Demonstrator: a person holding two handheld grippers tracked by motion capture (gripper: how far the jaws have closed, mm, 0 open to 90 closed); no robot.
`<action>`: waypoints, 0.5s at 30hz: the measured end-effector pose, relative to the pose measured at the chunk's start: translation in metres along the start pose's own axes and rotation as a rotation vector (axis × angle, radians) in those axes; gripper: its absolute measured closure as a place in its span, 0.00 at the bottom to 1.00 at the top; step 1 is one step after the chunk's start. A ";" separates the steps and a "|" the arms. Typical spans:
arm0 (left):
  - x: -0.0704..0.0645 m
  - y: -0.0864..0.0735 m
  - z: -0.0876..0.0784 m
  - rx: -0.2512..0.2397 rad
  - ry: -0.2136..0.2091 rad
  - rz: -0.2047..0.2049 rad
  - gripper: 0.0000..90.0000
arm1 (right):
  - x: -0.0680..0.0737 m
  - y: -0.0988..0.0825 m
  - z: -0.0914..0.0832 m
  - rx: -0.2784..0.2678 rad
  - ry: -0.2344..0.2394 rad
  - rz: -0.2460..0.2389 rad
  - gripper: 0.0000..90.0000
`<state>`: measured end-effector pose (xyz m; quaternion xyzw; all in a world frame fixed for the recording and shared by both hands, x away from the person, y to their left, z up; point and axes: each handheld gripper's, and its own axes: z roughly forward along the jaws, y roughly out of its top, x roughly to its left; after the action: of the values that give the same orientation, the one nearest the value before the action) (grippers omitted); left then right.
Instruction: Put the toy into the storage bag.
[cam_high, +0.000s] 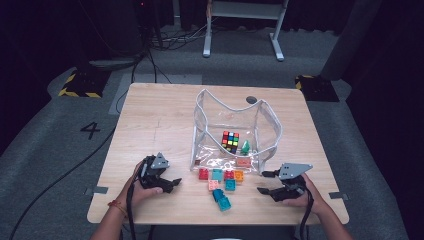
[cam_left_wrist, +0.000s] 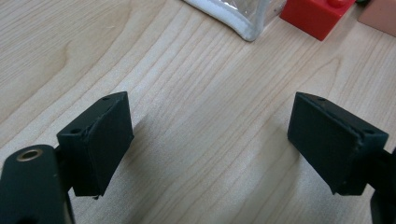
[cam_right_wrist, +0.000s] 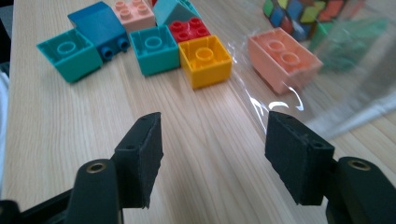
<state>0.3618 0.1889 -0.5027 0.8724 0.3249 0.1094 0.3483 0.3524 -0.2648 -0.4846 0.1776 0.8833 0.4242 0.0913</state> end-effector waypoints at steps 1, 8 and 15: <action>0.000 0.000 0.000 0.000 0.000 0.000 0.16 | 0.001 0.002 0.005 -0.010 0.001 -0.004 0.43; 0.000 0.000 0.000 0.000 0.001 0.001 0.16 | 0.004 0.011 0.029 0.001 0.019 -0.030 0.47; 0.000 0.000 0.000 0.000 0.000 0.000 0.16 | 0.005 0.018 0.041 0.005 0.004 0.006 0.46</action>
<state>0.3619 0.1889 -0.5027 0.8725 0.3248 0.1094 0.3483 0.3651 -0.2234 -0.4962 0.1796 0.8841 0.4225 0.0878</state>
